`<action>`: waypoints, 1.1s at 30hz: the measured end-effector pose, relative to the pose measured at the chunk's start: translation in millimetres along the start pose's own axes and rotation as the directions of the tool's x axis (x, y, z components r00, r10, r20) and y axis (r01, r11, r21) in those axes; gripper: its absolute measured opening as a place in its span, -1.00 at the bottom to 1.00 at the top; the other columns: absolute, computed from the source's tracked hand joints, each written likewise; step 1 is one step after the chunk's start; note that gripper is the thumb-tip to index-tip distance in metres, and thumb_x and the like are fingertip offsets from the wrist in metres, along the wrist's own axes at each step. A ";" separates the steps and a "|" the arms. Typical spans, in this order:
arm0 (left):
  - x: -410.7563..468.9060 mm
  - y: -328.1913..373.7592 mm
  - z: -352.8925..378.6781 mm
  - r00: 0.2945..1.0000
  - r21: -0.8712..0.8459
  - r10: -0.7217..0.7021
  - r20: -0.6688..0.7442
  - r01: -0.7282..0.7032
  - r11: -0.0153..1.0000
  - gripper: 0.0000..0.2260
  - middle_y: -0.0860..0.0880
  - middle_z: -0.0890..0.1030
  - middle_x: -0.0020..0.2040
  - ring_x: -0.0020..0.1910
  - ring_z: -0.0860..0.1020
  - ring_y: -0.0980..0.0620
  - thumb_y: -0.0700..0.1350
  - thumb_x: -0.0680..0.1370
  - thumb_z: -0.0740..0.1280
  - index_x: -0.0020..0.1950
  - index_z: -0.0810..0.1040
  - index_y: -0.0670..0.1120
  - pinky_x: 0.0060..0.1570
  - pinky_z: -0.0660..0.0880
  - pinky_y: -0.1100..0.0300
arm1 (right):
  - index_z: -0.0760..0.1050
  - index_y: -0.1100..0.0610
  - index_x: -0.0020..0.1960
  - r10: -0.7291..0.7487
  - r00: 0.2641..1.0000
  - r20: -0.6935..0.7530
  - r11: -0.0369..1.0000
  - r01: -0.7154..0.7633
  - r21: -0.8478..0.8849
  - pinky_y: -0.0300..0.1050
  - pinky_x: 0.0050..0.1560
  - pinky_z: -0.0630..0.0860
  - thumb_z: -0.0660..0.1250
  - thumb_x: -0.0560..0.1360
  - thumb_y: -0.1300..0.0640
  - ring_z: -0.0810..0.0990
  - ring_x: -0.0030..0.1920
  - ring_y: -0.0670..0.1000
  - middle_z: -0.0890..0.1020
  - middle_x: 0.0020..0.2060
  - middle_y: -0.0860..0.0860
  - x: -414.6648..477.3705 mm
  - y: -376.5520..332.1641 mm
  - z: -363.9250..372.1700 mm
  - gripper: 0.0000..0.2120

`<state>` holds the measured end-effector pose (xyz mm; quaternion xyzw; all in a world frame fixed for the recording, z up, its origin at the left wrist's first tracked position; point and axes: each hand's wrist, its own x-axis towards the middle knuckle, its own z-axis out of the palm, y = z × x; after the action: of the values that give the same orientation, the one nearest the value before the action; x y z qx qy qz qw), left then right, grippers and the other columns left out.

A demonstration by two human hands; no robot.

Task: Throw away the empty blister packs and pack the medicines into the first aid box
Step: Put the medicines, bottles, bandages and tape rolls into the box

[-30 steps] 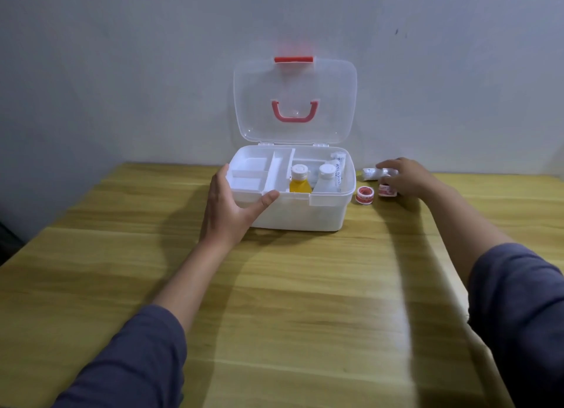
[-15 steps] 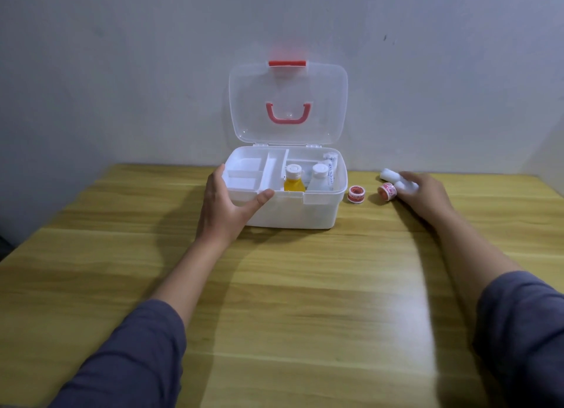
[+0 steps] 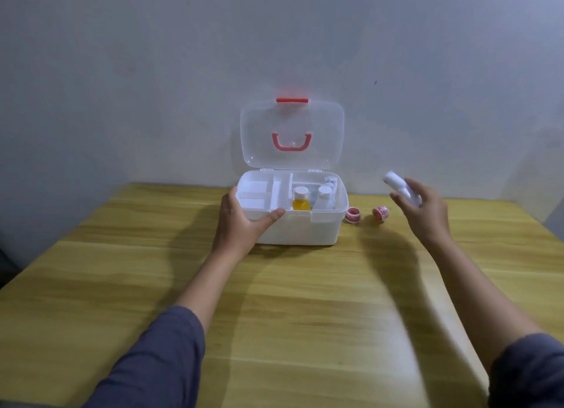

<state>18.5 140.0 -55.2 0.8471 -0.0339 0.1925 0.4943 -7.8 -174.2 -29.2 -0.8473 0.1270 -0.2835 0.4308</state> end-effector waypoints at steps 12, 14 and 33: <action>0.2 7.2 5.0 0.998 -0.041 -0.067 0.011 0.067 0.997 -0.08 -0.05 0.38 0.26 0.28 0.35 0.00 0.20 0.21 0.56 0.43 0.27 -0.11 0.12 0.32 0.21 | 0.53 0.10 0.20 -0.342 0.816 0.466 0.908 0.415 -0.061 -0.12 -0.05 0.40 0.41 0.38 0.03 0.54 0.05 0.11 0.59 0.03 0.11 -49.9 -156.7 109.1 -0.59; 2.1 6.0 5.4 0.998 -0.042 -0.059 0.018 0.059 0.997 -0.11 -0.04 0.37 0.24 0.27 0.35 -0.01 0.15 0.21 0.57 0.42 0.28 -0.11 0.10 0.31 0.23 | 0.56 0.14 0.07 -0.317 0.798 0.513 0.882 0.447 -0.151 0.01 -0.04 0.45 0.40 0.35 0.02 0.52 -0.01 0.15 0.57 -0.06 0.14 -49.2 -156.6 120.2 -0.67; 2.2 1.6 9.3 0.999 -0.071 -0.047 -0.018 0.046 0.996 -0.04 -0.08 0.36 0.24 0.27 0.37 -0.03 0.14 0.19 0.61 0.46 0.25 -0.11 0.12 0.39 0.18 | 0.49 0.16 0.01 -0.196 0.868 0.456 0.933 0.308 -0.186 0.00 -0.06 0.50 0.34 0.41 0.03 0.56 -0.02 0.15 0.65 -0.04 0.15 -38.8 -147.6 119.6 -0.75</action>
<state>22.9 131.5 -57.1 0.8276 -0.0162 0.1878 0.5287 27.2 10.3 18.8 -0.9458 -0.0486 -0.1251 0.2957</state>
